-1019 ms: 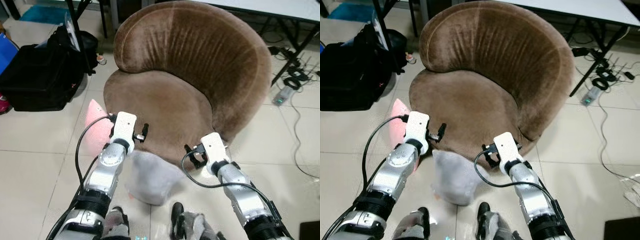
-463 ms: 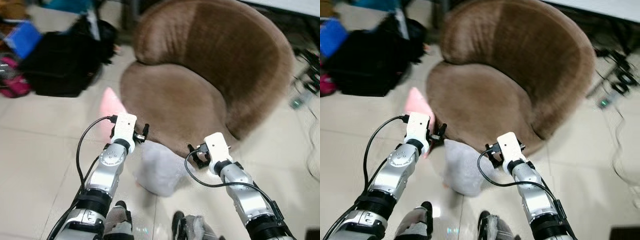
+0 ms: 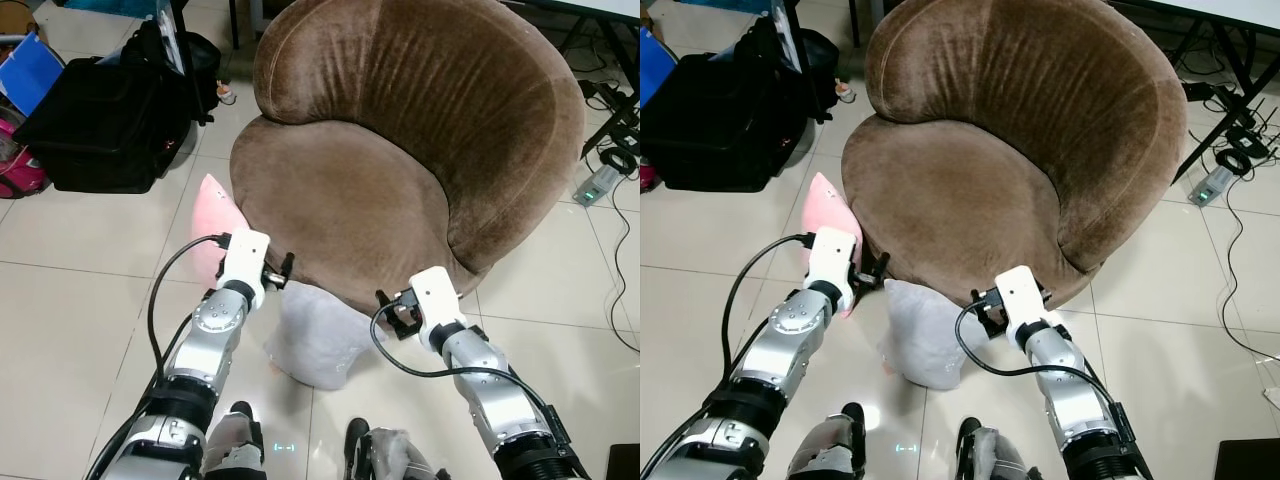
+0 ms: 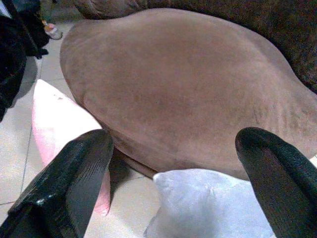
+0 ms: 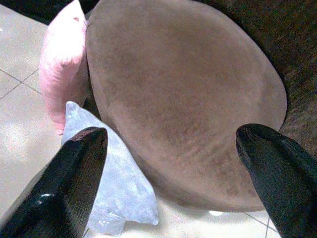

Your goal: Move the pillow to the sofa from floor

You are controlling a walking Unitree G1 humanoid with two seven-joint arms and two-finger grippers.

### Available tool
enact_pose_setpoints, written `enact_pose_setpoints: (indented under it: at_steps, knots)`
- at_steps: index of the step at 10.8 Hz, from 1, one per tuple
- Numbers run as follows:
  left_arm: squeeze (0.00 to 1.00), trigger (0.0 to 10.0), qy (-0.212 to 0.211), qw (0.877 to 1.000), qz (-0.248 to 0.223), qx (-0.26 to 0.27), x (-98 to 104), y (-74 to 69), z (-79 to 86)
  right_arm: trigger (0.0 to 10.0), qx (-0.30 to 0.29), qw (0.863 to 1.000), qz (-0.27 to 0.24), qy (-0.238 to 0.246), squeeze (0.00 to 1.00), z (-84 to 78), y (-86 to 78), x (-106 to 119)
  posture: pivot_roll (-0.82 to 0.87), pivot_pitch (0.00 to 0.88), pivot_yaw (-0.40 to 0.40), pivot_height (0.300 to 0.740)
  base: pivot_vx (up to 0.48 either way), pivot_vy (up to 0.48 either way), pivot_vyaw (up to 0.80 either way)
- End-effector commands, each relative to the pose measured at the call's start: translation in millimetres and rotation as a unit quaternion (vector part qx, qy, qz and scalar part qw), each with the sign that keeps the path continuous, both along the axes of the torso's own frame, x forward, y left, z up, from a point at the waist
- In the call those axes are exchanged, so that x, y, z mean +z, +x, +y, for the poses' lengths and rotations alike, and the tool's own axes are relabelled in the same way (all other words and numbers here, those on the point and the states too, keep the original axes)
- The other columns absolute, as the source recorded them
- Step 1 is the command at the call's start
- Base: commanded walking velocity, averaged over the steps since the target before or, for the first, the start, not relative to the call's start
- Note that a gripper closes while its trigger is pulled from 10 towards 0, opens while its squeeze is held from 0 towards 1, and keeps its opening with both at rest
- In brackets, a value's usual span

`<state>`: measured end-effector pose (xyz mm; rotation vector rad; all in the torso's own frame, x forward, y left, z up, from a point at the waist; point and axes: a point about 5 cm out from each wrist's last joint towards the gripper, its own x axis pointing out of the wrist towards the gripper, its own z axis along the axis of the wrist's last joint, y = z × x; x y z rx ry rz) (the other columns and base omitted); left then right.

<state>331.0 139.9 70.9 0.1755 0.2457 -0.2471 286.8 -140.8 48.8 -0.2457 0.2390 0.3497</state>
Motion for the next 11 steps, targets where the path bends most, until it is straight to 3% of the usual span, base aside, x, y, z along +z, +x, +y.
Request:
enact_pose_setpoints:
  at_steps: [1,3,4,6,7,11]
  knots:
    - [0.0,10.0,0.01,1.0,0.02,-0.012,-6.8,-2.2,-1.1,10.0,-0.007,1.0,0.015,-0.005,0.0,-6.5,-6.4,-6.0,0.09,0.221,-0.081,0.74,0.0,0.0,0.0]
    - [0.0,10.0,0.02,1.0,0.01,-0.02,-1.3,0.0,4.4,10.0,-0.006,1.0,-0.001,0.009,0.0,-1.9,-3.0,2.2,0.09,0.219,-0.064,0.74,0.0,0.0,0.0]
    - [0.0,10.0,0.005,1.0,-0.01,-0.022,11.0,2.4,8.8,10.0,-0.016,0.999,-0.022,0.039,0.0,0.0,1.8,9.8,0.11,0.226,-0.049,0.74,0.0,0.0,0.0]
    - [0.0,10.0,0.004,0.996,-0.08,-0.041,66.3,6.4,9.1,10.0,-0.027,0.997,-0.033,0.066,0.0,2.2,6.8,7.6,0.15,0.243,-0.033,0.74,0.0,0.0,0.0]
    - [0.0,10.0,0.023,0.994,-0.085,-0.068,76.4,5.5,6.6,10.0,-0.032,0.997,-0.029,0.066,0.0,3.5,6.4,3.1,0.16,0.243,-0.024,0.74,0.0,0.0,0.0]
    - [0.0,10.0,0.031,0.996,-0.047,-0.065,58.7,2.8,7.1,10.0,-0.036,0.996,-0.037,0.074,0.0,11.3,7.7,2.8,0.13,0.227,-0.02,0.74,0.0,0.0,0.0]
